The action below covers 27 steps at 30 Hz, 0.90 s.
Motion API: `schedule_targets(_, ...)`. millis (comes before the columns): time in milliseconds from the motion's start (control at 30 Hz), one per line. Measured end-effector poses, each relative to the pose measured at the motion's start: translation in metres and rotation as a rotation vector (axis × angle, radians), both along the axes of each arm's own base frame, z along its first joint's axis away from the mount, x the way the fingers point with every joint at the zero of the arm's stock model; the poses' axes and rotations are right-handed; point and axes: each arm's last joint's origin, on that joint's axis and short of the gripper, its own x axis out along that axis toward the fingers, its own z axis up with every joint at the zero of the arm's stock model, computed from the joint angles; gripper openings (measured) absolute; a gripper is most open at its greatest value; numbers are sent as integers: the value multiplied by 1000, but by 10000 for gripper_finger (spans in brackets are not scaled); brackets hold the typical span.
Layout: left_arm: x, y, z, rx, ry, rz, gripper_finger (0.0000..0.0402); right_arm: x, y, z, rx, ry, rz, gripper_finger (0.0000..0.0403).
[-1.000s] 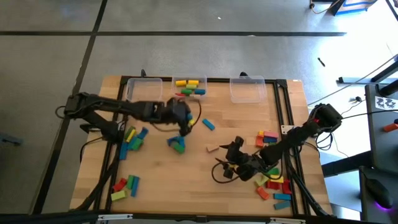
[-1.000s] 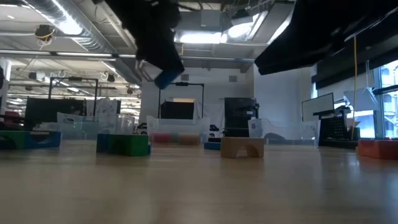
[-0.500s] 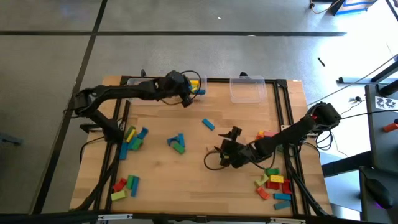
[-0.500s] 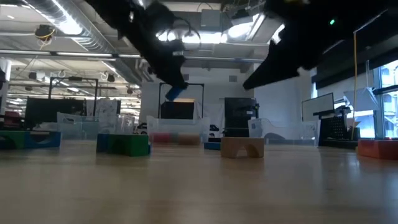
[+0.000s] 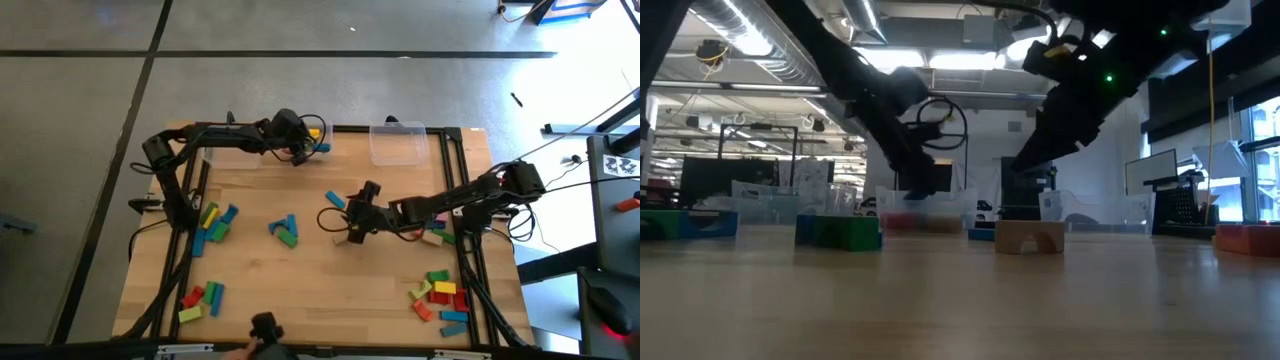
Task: Sort blocks by size
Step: Put the blue cylindrical block into the middle transparent bin, then put the green cylindrical block into the middle transparent bin
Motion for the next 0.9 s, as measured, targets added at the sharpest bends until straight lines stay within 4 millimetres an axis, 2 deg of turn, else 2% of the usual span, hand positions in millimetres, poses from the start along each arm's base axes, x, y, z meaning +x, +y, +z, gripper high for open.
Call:
schedule_targets(167,-2,1,-1,-24,-7,12,146,0,1,0,14,1,13,280)
schedule_targets(367,-1,-3,-2,-30,14,-4,185,-1,1,-1,40,5,7,280)
schedule_targets(500,-2,-11,8,-38,28,-21,210,-1,2,-1,75,1,15,280)
schedule_targets(667,-7,-36,36,-49,19,-59,224,-1,3,-2,100,5,30,280)
schedule_targets(900,-15,-94,66,-116,50,-158,219,2,4,0,136,-34,31,280)
